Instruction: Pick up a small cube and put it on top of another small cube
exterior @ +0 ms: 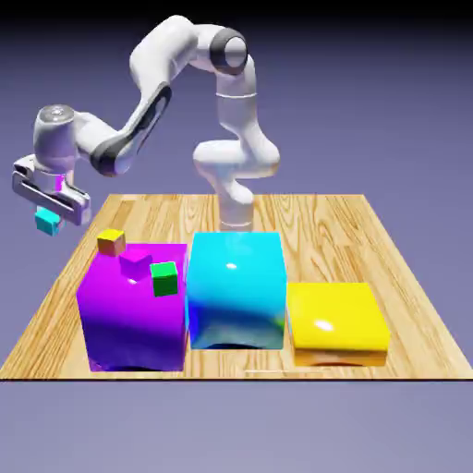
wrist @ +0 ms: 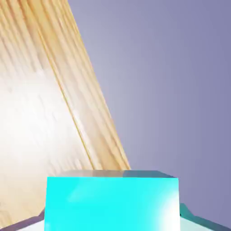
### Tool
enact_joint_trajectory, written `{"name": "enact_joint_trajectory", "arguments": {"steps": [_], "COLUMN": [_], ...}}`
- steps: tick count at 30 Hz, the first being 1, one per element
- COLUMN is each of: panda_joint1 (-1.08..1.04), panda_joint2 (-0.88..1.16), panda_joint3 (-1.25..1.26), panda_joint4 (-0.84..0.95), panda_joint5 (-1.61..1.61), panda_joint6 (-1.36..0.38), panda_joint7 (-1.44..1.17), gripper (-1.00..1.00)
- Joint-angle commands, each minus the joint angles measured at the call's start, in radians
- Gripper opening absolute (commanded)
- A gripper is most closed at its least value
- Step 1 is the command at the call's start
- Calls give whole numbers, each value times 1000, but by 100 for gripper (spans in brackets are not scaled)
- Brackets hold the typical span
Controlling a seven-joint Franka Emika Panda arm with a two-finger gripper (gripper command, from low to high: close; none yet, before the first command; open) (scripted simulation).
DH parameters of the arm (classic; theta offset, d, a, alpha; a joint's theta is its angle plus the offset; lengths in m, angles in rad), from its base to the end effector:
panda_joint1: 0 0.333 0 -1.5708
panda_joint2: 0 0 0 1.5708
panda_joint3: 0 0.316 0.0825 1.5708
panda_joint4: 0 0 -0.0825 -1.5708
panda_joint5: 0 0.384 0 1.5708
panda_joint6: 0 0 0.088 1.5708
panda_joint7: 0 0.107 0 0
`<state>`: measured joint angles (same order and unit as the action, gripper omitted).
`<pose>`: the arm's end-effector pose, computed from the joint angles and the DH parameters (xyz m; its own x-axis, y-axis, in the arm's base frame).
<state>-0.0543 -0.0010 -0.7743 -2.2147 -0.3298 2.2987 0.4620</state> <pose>0.3575 -0.4001 0.3865 0.4796 -0.8617 0.1654 -0.8713 -0.4453 0.2064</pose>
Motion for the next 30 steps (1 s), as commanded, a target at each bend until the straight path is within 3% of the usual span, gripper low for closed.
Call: {"name": "enact_joint_trajectory", "arguments": {"steps": [1, 22, 30], "panda_joint1": [-18, -288, -35], "panda_joint2": [-7, -131, -77], "panda_joint3": [39, 793, 551], "panda_joint4": [1, 50, -1], "panda_joint5": [20, 469, 463], "panda_joint6": [-5, -137, -28], "panda_joint7": [-18, -446, -443], "gripper": [-100, -100, -100]}}
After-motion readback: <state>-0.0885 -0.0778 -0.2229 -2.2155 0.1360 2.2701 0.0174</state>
